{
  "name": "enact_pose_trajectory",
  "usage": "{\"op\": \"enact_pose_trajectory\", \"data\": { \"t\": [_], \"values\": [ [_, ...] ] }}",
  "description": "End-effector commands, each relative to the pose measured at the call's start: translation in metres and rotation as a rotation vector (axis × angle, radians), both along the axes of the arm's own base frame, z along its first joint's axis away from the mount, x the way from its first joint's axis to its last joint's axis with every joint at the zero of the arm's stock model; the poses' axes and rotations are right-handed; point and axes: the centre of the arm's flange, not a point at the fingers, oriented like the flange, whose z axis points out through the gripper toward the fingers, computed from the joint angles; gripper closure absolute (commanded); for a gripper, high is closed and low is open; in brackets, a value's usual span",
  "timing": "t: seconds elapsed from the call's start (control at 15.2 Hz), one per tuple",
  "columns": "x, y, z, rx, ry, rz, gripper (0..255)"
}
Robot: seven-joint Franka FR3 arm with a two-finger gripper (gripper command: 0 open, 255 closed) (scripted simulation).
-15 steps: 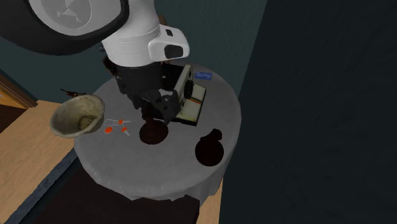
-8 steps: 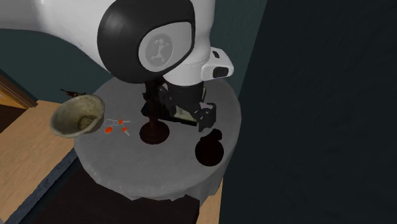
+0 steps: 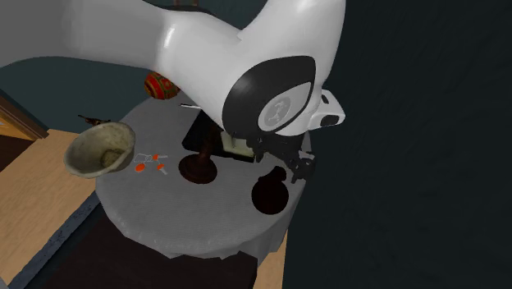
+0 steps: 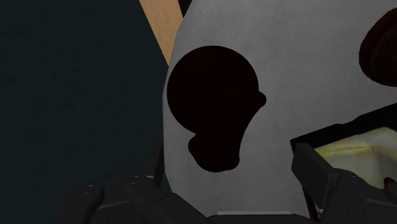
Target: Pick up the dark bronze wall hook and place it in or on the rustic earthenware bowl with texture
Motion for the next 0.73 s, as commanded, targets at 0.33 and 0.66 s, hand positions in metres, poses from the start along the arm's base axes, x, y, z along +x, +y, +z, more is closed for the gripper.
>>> {"op": "enact_pose_trajectory", "data": {
  "t": [0.33,0.66],
  "values": [
    [0.000,-0.005,-0.035,-0.002,-0.001,-0.002,0],
    [0.000,-0.005,-0.035,-0.002,-0.001,-0.002,0]
  ]
}}
